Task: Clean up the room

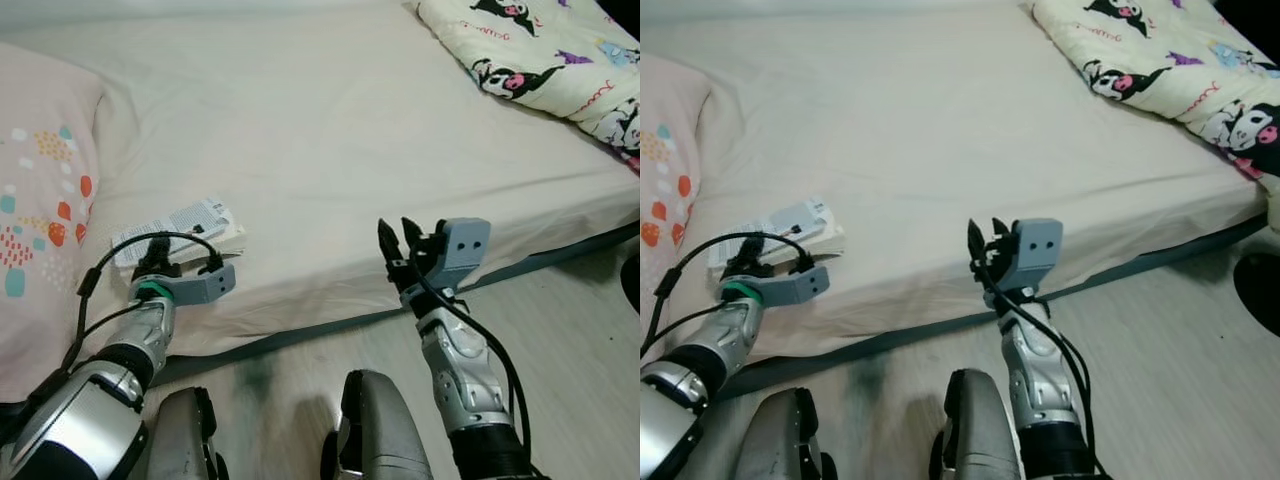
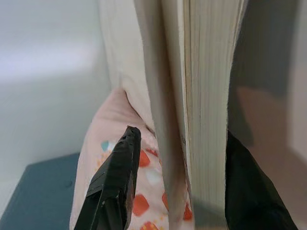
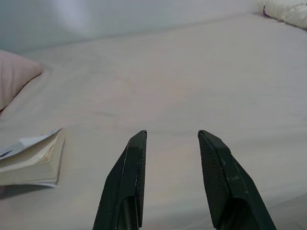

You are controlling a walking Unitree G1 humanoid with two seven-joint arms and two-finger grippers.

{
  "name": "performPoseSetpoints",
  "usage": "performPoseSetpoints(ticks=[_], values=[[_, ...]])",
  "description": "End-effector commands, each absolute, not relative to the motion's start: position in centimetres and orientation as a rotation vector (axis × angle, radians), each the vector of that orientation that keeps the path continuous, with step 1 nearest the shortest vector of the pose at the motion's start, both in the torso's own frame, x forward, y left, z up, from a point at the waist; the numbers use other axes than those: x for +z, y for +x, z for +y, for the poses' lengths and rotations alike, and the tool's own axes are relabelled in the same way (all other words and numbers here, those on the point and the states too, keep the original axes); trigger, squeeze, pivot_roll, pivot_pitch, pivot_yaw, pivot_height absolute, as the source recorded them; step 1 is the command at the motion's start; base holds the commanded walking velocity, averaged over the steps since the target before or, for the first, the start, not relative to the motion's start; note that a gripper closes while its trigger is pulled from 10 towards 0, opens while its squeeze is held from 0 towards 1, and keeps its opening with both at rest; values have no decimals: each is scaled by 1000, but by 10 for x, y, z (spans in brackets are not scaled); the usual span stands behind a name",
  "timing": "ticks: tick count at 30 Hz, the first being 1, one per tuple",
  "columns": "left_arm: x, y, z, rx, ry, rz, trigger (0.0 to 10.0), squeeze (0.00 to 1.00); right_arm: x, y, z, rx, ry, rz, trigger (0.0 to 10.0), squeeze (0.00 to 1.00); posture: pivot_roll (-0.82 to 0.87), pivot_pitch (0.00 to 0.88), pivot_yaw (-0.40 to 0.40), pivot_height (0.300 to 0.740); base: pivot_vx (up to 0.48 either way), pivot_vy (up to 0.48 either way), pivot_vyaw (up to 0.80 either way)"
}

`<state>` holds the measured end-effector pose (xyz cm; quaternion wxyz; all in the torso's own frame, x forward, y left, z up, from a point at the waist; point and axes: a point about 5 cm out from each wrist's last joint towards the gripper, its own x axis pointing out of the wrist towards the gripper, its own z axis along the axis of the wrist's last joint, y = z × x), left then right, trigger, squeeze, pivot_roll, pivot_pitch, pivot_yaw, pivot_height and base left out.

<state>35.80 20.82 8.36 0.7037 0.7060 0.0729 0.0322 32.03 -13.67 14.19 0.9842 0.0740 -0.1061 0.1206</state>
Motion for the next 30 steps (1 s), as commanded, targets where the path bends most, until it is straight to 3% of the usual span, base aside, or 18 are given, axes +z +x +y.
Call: performPoseSetpoints(ticks=[1, 7, 9, 16, 20, 23, 24, 27, 30], values=[[83, 356, 220, 83, 1572, 205, 10000, 0, 138, 318, -138, 234, 153, -193, 10000, 0, -90, 155, -10, 588, 0, 0, 0], [81, 350, 239, 130, 1498, 297, 10000, 0, 139, 320, -138, 235, 156, -193, 10000, 0, -76, 147, -11, 588, 0, 0, 0], [67, 334, 268, 97, 1394, 481, 10000, 0, 139, 322, -137, 242, 157, -193, 10000, 0, -60, 136, -17, 588, 0, 0, 0], [54, 323, 275, -9, 1318, 562, 10000, 0, 139, 322, -137, 248, 156, -193, 10000, 0, -49, 131, -22, 588, 0, 0, 0], [45, 322, 253, -203, 1144, 540, 10000, 0, 139, 325, -137, 259, 149, -190, 10000, 0, -35, 118, -31, 588, 0, 0, 0], [57, 328, 224, -336, 945, 385, 10000, 0, 141, 326, -138, 262, 144, -193, 10000, 0, -36, 104, -33, 588, 0, 0, 0], [75, 331, 208, -345, 828, 250, 10000, 0, 142, 327, -138, 262, 142, -196, 10000, 0, -38, 97, -33, 588, 0, 0, 0], [88, 332, 199, -351, 749, 162, 10000, 0, 142, 327, -139, 262, 140, -199, 10000, 0, -37, 93, -32, 588, 0, 0, 0], [125, 332, 180, -312, 530, -14, 10000, 0, 142, 327, -141, 259, 137, -203, 10000, 0, -31, 77, -30, 588, 0, 0, 0]])
